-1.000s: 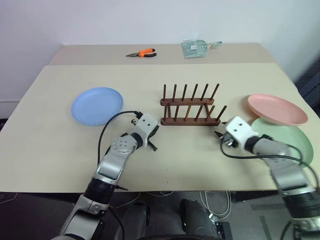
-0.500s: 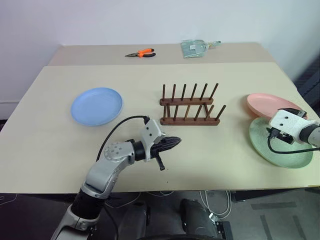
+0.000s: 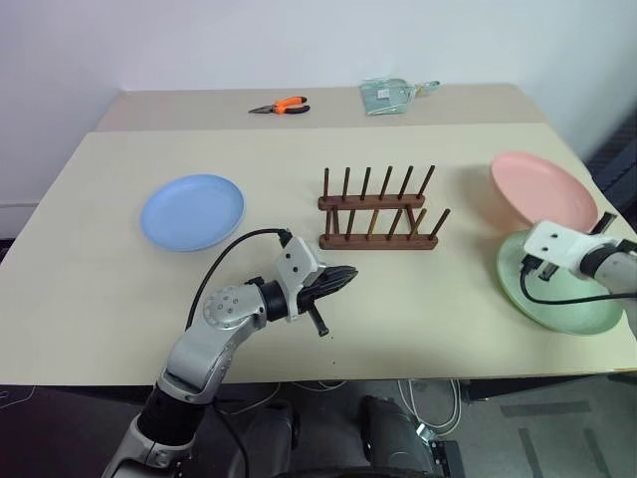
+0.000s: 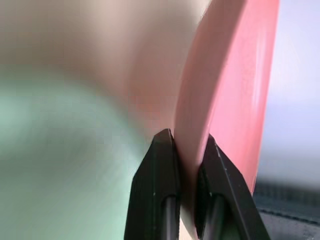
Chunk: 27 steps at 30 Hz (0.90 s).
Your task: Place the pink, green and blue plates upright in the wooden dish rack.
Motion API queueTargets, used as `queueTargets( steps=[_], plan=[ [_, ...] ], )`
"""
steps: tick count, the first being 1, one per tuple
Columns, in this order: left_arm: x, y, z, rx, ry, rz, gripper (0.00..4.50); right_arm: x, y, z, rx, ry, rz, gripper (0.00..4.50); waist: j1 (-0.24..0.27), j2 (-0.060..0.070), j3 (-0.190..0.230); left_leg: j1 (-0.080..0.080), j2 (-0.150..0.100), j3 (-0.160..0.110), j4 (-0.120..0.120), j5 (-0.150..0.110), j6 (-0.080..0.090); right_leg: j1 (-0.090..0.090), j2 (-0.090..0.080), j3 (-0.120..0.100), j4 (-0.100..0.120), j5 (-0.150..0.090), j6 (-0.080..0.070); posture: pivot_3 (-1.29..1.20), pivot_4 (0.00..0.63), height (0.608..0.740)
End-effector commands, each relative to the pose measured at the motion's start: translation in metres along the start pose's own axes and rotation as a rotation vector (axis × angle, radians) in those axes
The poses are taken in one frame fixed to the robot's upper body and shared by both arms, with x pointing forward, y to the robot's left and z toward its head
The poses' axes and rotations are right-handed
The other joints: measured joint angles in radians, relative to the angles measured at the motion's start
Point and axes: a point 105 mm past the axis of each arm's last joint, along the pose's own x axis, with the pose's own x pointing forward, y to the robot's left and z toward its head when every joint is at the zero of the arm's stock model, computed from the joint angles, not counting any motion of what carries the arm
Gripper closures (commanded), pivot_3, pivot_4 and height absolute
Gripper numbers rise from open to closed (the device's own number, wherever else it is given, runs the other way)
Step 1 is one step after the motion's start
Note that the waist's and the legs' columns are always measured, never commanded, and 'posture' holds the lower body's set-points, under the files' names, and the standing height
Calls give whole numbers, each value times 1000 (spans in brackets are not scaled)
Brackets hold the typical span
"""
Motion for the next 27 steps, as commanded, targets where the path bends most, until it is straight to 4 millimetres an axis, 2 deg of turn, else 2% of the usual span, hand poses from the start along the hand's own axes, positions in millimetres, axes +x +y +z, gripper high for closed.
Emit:
queueTargets(
  steps=[1,3,4,6,11,13,19,22,27],
  plan=[
    [-4,8,8,32,-33,18,4431,-23,-33,92,515,-408,-18,4472,-4,0,0,0,1,-1,0,0,0,0,0,0,0,0,0,0,150,740],
    [-4,11,8,33,-34,21,4431,-38,-32,127,726,-585,83,4472,3,0,0,0,1,-2,0,0,0,0,1,0,1,0,0,0,150,740],
    [-5,14,9,36,-35,27,4431,-40,-33,137,853,-644,110,4472,6,-1,0,0,1,-3,0,0,0,0,1,-1,0,0,0,0,150,740],
    [-6,18,9,37,-38,34,4431,-38,-27,147,1000,-658,168,4472,11,-1,0,-1,0,-3,1,0,0,0,1,-1,0,0,0,0,150,740],
    [-8,18,7,36,-35,41,4431,-32,-11,153,1161,-605,233,4472,16,-1,0,-2,-1,-4,1,0,1,0,0,-1,-2,0,0,0,150,740],
    [-8,17,7,37,-34,41,4431,-29,-5,151,1164,-565,235,4472,11,-1,0,-2,-1,-4,0,0,1,0,0,-1,-2,0,0,0,150,740],
    [-8,15,6,39,-37,45,4431,-11,10,133,1245,-418,230,4472,8,0,0,-1,0,-3,0,0,1,-1,0,-1,-1,0,0,0,150,740],
    [-7,14,6,40,-38,44,4431,-6,12,130,1288,-394,240,3306,8,0,0,-2,0,-3,0,0,1,-1,0,-1,-1,0,0,0,150,740],
    [-7,13,5,35,-37,42,4431,-8,-1,129,1213,-405,167,829,9,0,0,-2,0,-3,0,0,1,-1,0,-1,-1,0,0,0,150,740]
  ],
)
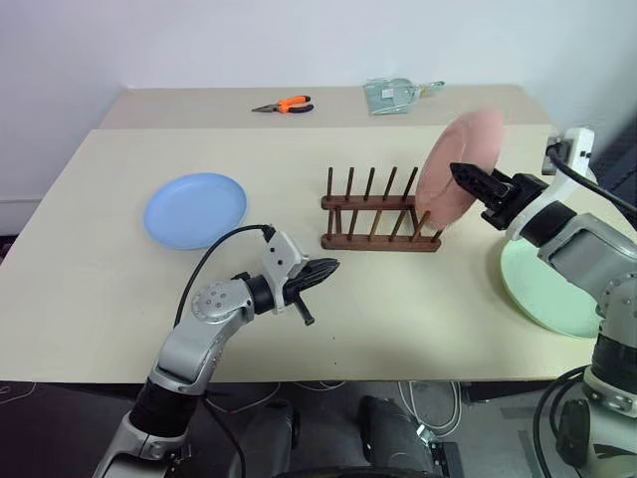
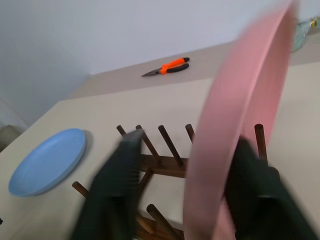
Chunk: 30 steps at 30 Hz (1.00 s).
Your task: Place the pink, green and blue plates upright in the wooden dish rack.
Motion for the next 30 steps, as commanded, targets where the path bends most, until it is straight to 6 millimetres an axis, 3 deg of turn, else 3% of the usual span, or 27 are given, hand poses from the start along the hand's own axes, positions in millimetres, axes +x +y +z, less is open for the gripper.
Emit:
queueTargets(
  steps=[1,5,7,9,12,17,20,24,30],
  plan=[
    [1,-5,11,31,-48,-13,4431,-8,3,33,-141,-115,-16,314,0,0,0,0,0,0,0,0,0,0,0,0,0,0,0,0,150,740],
    [2,-7,11,30,-47,-23,4431,-40,-29,56,-256,-170,-140,314,6,0,0,0,0,0,0,0,0,0,0,0,-1,0,0,0,150,740],
    [3,-6,10,29,-46,-26,4431,-61,-51,52,-284,-115,-218,143,7,0,0,-1,0,0,0,0,1,1,0,-1,-1,-1,1,0,150,740],
    [3,-5,9,33,-41,-36,4431,-77,-64,28,-390,45,-259,143,8,-1,0,-1,-1,0,0,-1,1,1,0,-1,-1,-1,1,0,150,740],
    [5,-4,9,39,-41,-49,4431,-92,-60,-21,-566,326,-204,143,-3,1,-1,1,0,1,0,-1,1,1,0,0,-1,-2,3,0,150,740],
    [10,-4,11,41,-48,-70,4431,-103,-67,-76,-625,518,-239,143,-21,1,-1,1,1,4,0,-1,1,1,0,1,1,-3,4,0,150,740],
    [11,-5,10,43,-48,-77,4431,-103,-79,-93,-670,579,-303,143,-18,0,0,1,1,4,1,-1,1,1,0,1,0,-3,4,0,150,740],
    [10,-5,9,49,-43,-77,4431,-105,-93,-108,-697,630,-363,1385,-3,0,0,0,0,3,1,-1,1,0,-1,1,-1,-3,4,0,150,740],
    [7,-3,9,53,-41,-60,4431,-101,-104,-101,-724,610,-406,4459,1,-1,0,0,0,3,1,-1,1,1,-1,1,-1,-3,4,0,150,740]
  ],
)
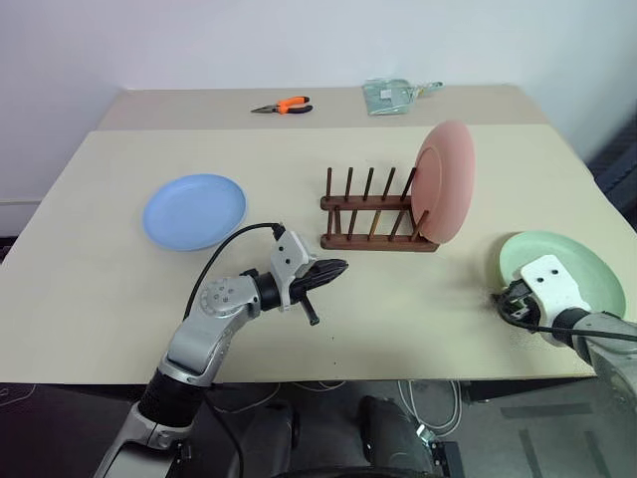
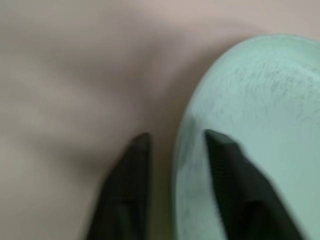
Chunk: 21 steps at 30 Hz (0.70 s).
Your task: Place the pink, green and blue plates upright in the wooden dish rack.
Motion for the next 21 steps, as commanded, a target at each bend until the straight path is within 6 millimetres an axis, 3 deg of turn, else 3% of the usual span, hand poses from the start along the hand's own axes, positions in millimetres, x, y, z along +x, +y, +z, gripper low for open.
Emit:
queueTargets(
  steps=[1,4,5,9,11,13,17,19,21],
  plan=[
    [-1,0,9,36,-34,7,4431,-1,-15,8,-11,-30,-53,4491,-3,-1,0,0,0,0,0,0,0,0,0,0,0,0,0,0,150,740],
    [-2,1,9,42,-34,21,4431,-3,-23,21,-6,-79,-79,4491,-2,-1,0,0,0,-1,-1,0,0,0,0,0,0,0,0,0,150,740],
    [-3,3,10,41,-36,29,4431,-7,-33,35,-14,-134,-112,4491,-2,-1,0,0,0,-1,-1,0,0,0,0,0,0,0,0,0,150,740],
    [-8,15,10,47,-35,72,4431,-40,-76,124,102,-527,-223,4491,-11,2,2,0,0,1,0,0,0,-1,0,0,0,0,0,0,150,740],
    [-10,20,10,57,-30,88,4431,-70,-80,177,224,-790,-154,4491,-11,4,3,0,0,1,0,0,0,-1,0,0,1,1,0,0,150,740],
    [-12,25,10,67,-29,106,4431,-100,-73,221,344,-1025,-10,4491,-11,5,3,1,1,-1,-2,0,0,-1,2,-1,1,1,-1,0,150,740],
    [-14,32,11,71,-32,129,4431,-141,-37,268,458,-1260,351,4491,0,0,2,-1,1,-7,-4,0,0,-1,2,-6,0,4,-1,0,150,740],
    [-16,34,10,73,-32,139,4431,-149,-15,283,532,-1302,525,4491,-1,0,2,-2,0,-7,-3,0,0,-1,0,-5,0,4,-2,0,150,740],
    [-19,36,11,73,-36,154,4431,-144,13,295,681,-1281,704,4491,-3,0,2,-1,0,-7,-3,0,0,-1,0,-3,0,2,-4,0,150,740]
  ],
)
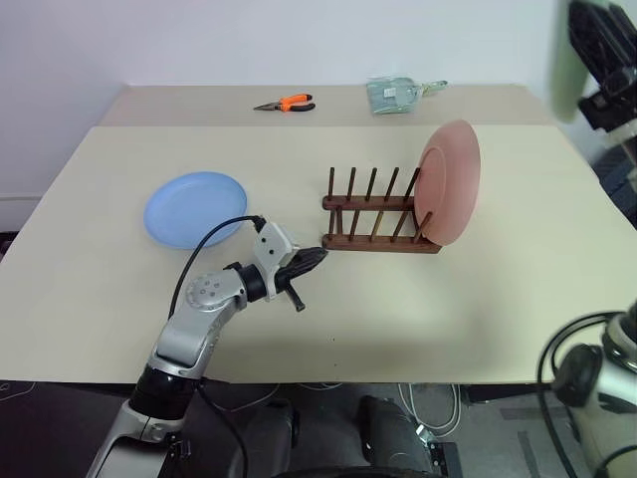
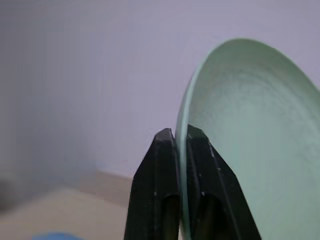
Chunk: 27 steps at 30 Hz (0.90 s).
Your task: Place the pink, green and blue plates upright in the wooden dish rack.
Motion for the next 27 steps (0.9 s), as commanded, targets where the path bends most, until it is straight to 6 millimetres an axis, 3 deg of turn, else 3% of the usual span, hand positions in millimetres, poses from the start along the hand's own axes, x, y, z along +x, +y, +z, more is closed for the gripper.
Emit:
queueTargets(
  steps=[1,8,17,18,20,21,24,27],
  plan=[
    [-4,6,14,38,-51,29,4431,17,36,-14,261,-26,96,4491,-4,0,0,0,0,0,0,0,0,0,0,1,0,0,0,0,150,740],
    [-10,9,15,35,-57,53,4431,14,17,-84,480,144,-130,4491,0,1,0,0,0,1,-1,0,0,-2,1,0,2,0,0,0,150,740],
    [-8,5,16,33,-63,47,4431,3,-9,-127,547,233,-306,4491,-11,1,0,1,0,2,-1,0,0,-2,2,1,2,0,0,0,150,740],
    [-8,5,16,33,-62,46,4431,3,-10,-128,546,238,-311,4491,-12,1,0,1,0,2,-1,0,0,-2,2,1,2,0,0,0,150,740],
    [-8,4,16,34,-60,44,4431,5,-11,-126,525,227,-307,3801,-17,2,0,1,0,2,-1,0,0,-2,2,1,3,0,0,0,150,740],
    [-9,5,14,7,-52,37,4431,9,-13,-116,423,208,-302,3486,-19,2,0,1,0,2,-1,0,0,-2,2,1,3,0,0,0,150,740],
    [-12,10,12,-38,-42,56,3651,18,-16,-90,164,161,-277,2058,-24,2,1,1,0,3,-1,0,0,-2,2,1,2,0,0,0,150,740],
    [-18,40,19,-17,-60,231,2178,21,-24,-64,-27,112,-256,2041,-25,2,1,1,0,3,-1,0,0,-2,2,0,2,1,2,0,150,740]
  ],
)
